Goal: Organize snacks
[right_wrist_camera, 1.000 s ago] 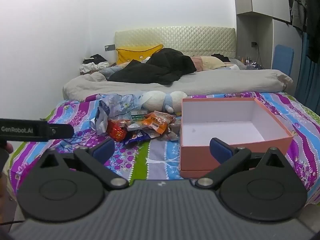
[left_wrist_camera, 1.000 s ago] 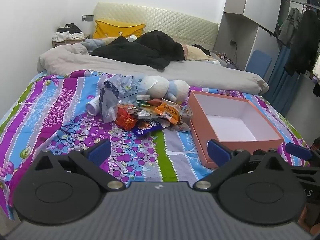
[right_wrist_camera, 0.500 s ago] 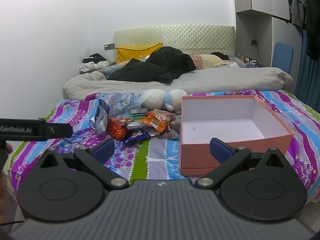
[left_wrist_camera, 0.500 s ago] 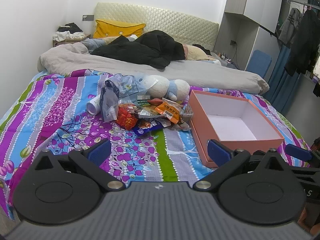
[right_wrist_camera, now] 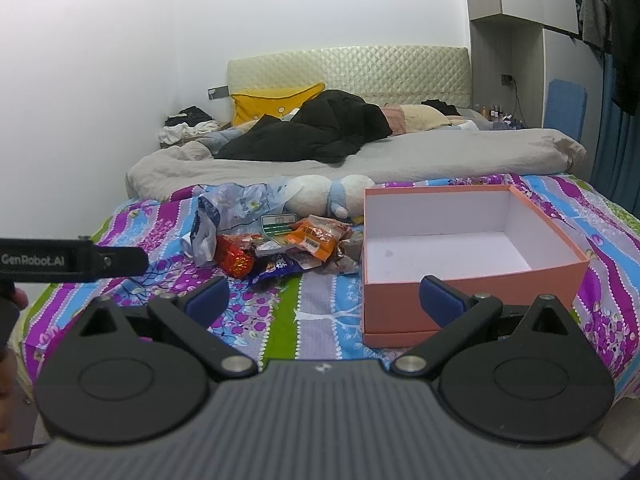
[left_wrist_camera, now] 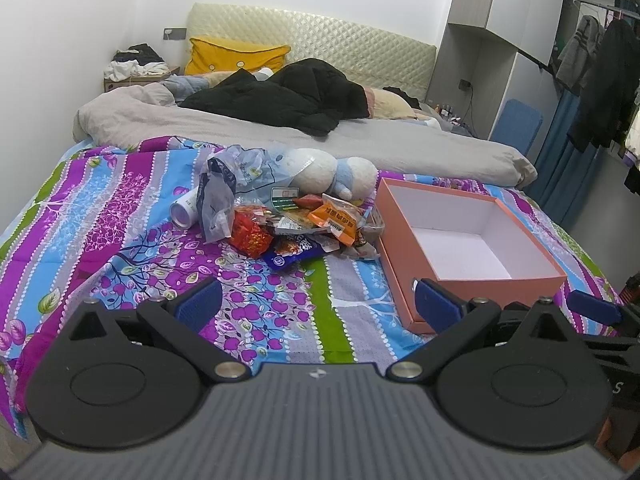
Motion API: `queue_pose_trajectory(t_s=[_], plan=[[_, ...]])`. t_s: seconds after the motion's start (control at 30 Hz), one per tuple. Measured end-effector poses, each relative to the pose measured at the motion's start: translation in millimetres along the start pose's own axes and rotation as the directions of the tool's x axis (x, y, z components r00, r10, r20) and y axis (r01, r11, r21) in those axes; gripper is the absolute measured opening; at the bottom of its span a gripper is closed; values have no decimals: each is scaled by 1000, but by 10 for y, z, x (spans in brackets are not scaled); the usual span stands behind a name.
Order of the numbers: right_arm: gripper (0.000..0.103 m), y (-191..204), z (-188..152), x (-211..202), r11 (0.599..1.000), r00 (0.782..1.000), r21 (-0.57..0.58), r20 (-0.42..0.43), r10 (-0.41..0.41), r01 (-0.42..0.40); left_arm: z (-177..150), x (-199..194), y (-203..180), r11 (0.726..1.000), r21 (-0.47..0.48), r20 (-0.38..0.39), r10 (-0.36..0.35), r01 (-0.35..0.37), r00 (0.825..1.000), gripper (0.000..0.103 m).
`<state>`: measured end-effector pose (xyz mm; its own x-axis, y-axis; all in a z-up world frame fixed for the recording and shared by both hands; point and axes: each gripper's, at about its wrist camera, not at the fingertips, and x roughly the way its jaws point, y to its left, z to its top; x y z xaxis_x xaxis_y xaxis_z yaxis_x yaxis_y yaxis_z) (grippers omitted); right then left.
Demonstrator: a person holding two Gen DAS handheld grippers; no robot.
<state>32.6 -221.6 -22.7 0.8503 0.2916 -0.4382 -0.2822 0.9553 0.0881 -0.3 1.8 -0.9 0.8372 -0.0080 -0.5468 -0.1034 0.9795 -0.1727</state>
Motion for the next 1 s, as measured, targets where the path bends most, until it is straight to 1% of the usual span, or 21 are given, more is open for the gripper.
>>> queue_pose_trajectory(t_s=[1.0], plan=[[103,4,-40,54,999,1000,50,-25,12,-11,-23,58,37,1000,-8,-11,2,-2,1000,103]])
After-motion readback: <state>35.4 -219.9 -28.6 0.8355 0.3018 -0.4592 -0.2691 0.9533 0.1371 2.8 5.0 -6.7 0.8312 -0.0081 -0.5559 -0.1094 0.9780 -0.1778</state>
